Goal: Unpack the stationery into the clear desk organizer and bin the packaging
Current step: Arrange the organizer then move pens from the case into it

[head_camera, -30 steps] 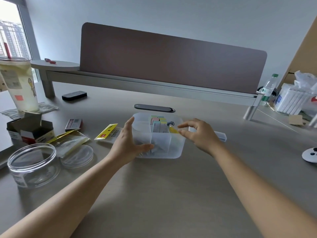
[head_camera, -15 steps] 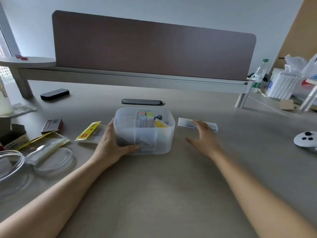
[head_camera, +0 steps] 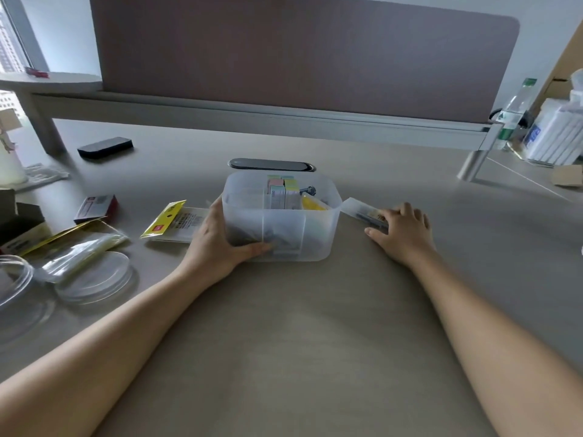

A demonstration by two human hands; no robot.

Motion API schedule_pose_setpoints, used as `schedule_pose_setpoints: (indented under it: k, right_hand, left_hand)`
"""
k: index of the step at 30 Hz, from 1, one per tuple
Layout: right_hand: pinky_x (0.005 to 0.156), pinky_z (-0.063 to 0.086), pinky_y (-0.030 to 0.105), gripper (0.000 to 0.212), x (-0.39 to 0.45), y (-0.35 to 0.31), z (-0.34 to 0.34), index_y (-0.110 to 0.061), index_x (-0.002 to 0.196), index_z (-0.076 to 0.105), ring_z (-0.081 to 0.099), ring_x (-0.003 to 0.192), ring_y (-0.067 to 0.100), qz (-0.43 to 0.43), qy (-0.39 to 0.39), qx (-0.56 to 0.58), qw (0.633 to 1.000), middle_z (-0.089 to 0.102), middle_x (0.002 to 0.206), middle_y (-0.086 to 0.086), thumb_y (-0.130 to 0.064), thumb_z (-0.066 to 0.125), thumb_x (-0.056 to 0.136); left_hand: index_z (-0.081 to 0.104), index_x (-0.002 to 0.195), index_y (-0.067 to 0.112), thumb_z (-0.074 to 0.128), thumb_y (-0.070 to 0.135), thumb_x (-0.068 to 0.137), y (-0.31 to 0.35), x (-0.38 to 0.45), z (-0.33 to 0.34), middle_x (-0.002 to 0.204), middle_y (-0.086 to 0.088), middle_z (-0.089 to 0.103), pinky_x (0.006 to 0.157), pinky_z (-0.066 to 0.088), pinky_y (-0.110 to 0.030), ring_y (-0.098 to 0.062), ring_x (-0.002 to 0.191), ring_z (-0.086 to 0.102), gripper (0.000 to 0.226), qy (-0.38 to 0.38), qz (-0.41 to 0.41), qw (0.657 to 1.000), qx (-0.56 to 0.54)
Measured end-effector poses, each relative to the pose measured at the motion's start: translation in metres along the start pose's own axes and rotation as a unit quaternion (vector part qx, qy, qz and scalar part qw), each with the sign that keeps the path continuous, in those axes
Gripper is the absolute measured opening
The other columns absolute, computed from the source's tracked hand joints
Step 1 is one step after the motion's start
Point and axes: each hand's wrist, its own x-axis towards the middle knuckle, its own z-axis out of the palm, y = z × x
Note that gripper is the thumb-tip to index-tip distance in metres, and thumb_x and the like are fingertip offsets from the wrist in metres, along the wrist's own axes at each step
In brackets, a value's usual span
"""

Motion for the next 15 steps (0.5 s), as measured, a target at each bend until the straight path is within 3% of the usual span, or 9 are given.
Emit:
schedule_pose_setpoints:
  k: [4,6,8,10,15]
  right_hand:
    - [0.098,0.037,0.040,0.036,-0.021,0.009,-0.009,-0.013,0.118,0.051,0.047,0.115,0.035,0.009,0.005,0.088,0.996,0.047,0.125,0.017,-0.028,0.055,0.085]
    - [0.093,0.039,0.037,0.033,-0.038,0.013,-0.014,-0.014,0.115,0.053,0.050,0.112,0.033,0.004,0.012,0.104,0.994,0.053,0.120,0.016,-0.025,0.057,0.084]
    - [0.089,0.040,0.035,0.032,-0.057,0.017,-0.018,-0.014,0.112,0.056,0.052,0.109,0.031,-0.005,0.021,0.132,0.991,0.058,0.117,0.014,-0.022,0.061,0.082]
    - [0.084,0.040,0.030,0.033,-0.078,0.020,-0.024,-0.012,0.109,0.058,0.055,0.105,0.028,-0.011,0.022,0.183,0.983,0.061,0.114,0.012,-0.017,0.066,0.077]
    - [0.082,0.040,0.021,0.038,-0.130,0.004,-0.035,-0.009,0.106,0.060,0.056,0.094,0.018,-0.046,-0.002,0.289,0.956,0.062,0.101,0.005,-0.008,0.073,0.071]
  left_hand:
    - [0.023,0.138,0.018,0.081,0.022,0.061,0.000,-0.006,-0.005,0.134,-0.007,0.046,0.099,0.040,-0.033,-0.022,0.119,0.047,0.098,-0.023,0.003,1.000,-0.019]
    - [0.020,0.140,0.020,0.081,0.019,0.061,0.001,-0.012,-0.008,0.135,-0.006,0.045,0.093,0.039,-0.027,-0.016,0.112,0.047,0.099,-0.039,-0.005,0.999,-0.028]
    - [0.017,0.142,0.019,0.081,0.020,0.061,0.000,-0.020,-0.010,0.140,-0.008,0.041,0.097,0.037,-0.028,-0.019,0.120,0.044,0.103,-0.041,-0.016,0.999,-0.021]
    - [0.015,0.143,0.016,0.081,0.025,0.061,-0.002,-0.030,-0.014,0.145,-0.012,0.032,0.108,0.033,-0.038,-0.023,0.133,0.033,0.106,-0.032,-0.027,0.999,0.003]
    - [0.019,0.142,0.017,0.081,0.026,0.062,0.005,-0.061,-0.022,0.148,-0.009,0.023,0.108,0.033,-0.045,-0.024,0.137,0.024,0.102,-0.059,-0.003,0.998,0.034]
